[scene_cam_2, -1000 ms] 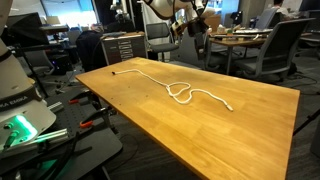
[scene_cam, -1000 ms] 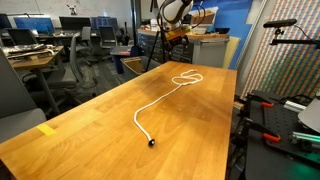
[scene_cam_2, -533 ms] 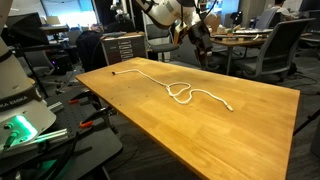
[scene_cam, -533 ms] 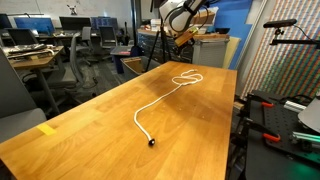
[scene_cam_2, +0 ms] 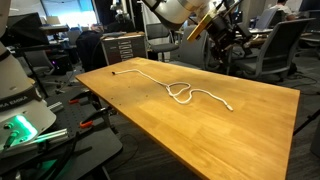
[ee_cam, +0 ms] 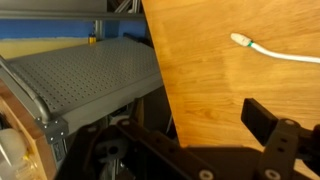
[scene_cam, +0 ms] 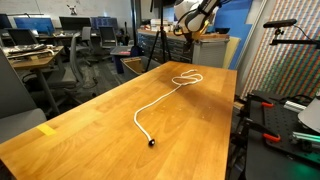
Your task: Tie a knot using the white rope on the table
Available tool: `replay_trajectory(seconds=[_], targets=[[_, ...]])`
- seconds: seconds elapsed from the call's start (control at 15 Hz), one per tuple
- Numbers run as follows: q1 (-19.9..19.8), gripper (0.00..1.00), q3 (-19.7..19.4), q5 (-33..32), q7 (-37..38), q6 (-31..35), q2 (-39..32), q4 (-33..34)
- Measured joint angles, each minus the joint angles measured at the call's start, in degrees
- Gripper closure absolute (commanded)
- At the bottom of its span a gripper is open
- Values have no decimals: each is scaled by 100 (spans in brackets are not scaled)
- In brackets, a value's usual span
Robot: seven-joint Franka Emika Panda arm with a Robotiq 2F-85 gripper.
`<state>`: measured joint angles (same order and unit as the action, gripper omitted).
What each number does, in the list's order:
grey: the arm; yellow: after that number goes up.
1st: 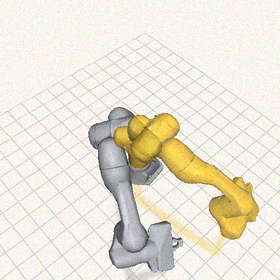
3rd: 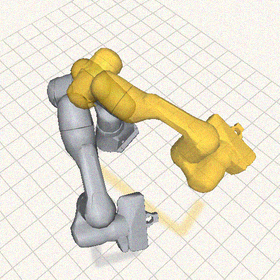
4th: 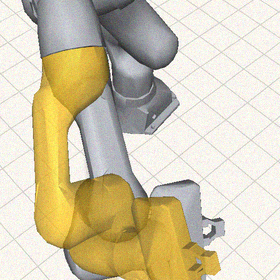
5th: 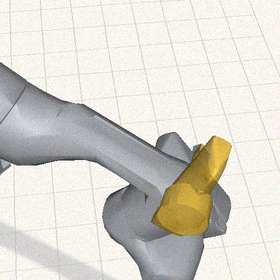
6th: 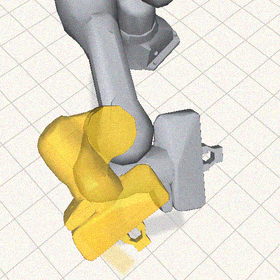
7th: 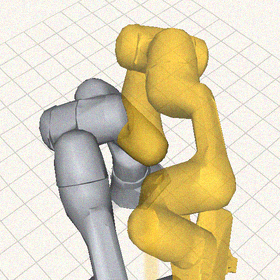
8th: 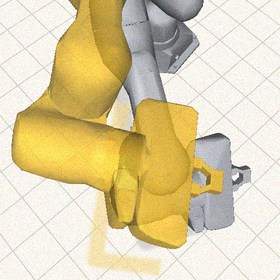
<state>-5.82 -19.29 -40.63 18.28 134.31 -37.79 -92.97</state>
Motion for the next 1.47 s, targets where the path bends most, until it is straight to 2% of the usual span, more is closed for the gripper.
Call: replay_trajectory(seconds=[0.2, 0.6, 0.87, 1.07, 1.27, 1.47], targets=[[-204, 0, 25, -105, -735, 481, 94, -8], [-239, 0, 81, -109, -1039, 538, 143, -57], [-709, 0, 586, 352, -2545, 510, 257, -102], [-1120, 0, 1058, 703, -3796, 11, 599, -183], [-1141, 0, 1125, 862, -4884, -338, 993, -427], [-1122, 0, 1215, 862, -5729, -363, 1248, -748]])
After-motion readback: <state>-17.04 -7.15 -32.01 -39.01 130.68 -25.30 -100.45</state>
